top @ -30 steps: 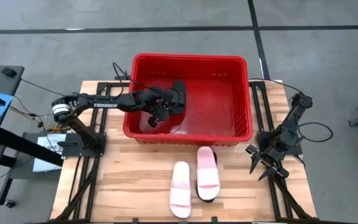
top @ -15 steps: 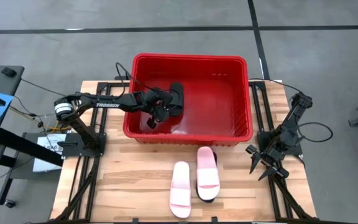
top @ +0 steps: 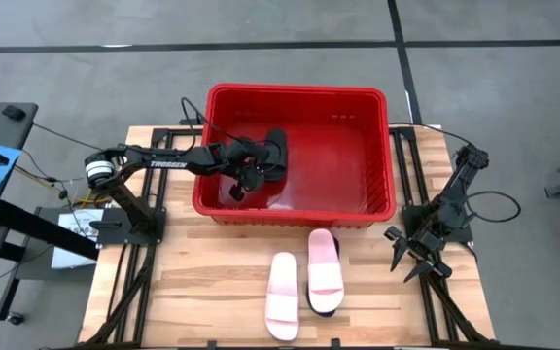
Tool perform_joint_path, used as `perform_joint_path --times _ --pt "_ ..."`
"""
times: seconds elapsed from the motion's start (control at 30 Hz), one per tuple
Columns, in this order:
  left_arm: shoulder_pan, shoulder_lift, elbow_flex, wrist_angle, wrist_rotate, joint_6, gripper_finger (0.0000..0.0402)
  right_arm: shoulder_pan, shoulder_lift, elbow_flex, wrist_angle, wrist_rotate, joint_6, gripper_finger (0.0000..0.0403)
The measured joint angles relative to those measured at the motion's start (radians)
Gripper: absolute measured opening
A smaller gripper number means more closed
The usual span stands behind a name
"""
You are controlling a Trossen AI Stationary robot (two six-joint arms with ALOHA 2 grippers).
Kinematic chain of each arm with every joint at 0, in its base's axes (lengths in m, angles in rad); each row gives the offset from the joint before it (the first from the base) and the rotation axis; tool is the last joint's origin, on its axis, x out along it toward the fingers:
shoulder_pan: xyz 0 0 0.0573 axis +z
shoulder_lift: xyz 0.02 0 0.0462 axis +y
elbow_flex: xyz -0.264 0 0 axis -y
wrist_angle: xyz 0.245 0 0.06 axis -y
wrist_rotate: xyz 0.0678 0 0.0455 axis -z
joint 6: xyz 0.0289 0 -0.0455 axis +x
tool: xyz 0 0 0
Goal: Pick and place slides into bin
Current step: Put the left black slide into the red container
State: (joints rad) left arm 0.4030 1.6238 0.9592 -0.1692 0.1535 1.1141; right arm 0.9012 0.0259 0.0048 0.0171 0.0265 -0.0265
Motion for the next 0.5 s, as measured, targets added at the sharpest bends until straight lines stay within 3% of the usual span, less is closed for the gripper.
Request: perform_joint_path --times 0.5 --pt "-0.004 0.000 0.000 -0.034 0.000 0.005 0.0055 0.000 0.000 0.000 0.000 0.000 0.000 0.0184"
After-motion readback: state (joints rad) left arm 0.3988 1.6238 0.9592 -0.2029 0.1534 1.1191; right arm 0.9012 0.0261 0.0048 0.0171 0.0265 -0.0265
